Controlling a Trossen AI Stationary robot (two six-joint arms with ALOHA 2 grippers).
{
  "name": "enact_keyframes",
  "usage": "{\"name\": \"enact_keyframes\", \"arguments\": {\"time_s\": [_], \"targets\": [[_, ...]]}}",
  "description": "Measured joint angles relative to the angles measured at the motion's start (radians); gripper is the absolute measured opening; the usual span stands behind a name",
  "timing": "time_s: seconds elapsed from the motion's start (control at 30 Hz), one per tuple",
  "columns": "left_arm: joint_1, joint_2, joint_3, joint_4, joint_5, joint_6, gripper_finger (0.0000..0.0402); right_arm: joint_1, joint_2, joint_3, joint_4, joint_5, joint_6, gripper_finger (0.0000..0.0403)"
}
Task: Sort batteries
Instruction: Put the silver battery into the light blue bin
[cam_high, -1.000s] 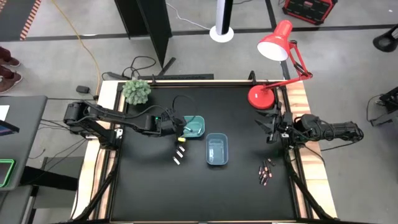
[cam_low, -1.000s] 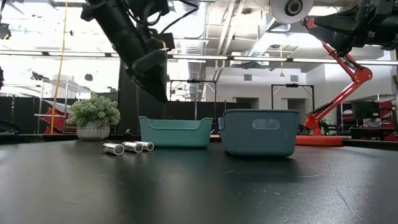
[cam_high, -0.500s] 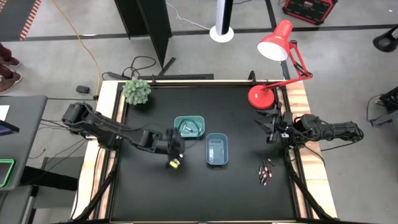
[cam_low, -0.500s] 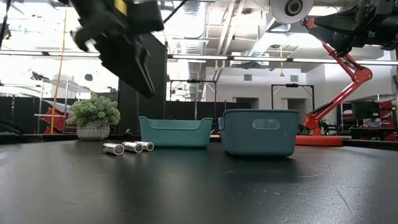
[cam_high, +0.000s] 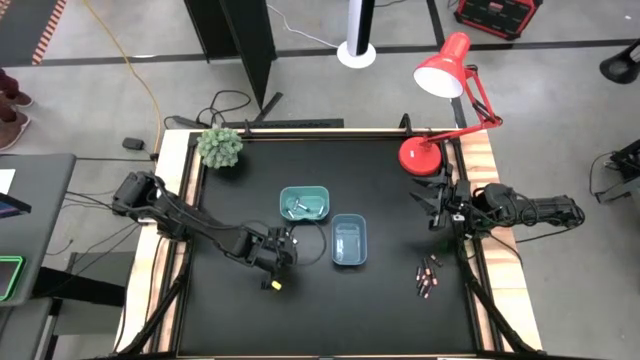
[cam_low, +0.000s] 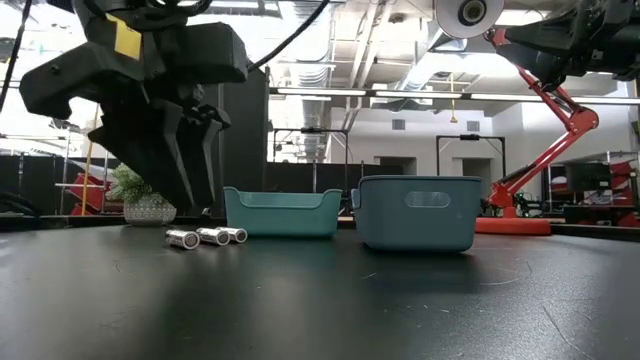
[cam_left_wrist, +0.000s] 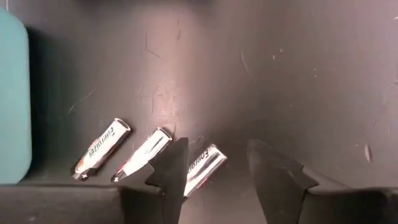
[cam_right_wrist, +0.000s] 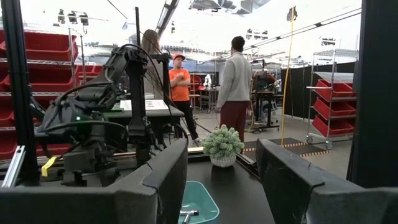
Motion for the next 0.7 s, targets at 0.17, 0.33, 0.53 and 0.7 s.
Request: {"name": "enact_keyframes", "arguments": {"time_s": [0.17, 0.33, 0.53, 0.7], "targets": [[0.000, -0.001, 0.000, -0.038, 0.004, 0.004, 0.0167, 0.000, 0.000, 0.000, 0.000, 0.000, 0.000, 0.0207], [0.000, -0.001, 0.000, -0.100, 0.005, 0.000, 0.0163, 0.000, 0.000, 0.000, 0.000, 0.000, 0.000, 0.0207], [0.001, -0.001, 0.000, -0.097, 0.002, 0.004, 0.0163, 0.000, 0.000, 0.000, 0.000, 0.000, 0.001, 0.0207], [0.011, -0.001, 0.000, -0.097, -0.002, 0.026, 0.0163, 0.000, 0.000, 0.000, 0.000, 0.000, 0.001, 0.0207]]}}
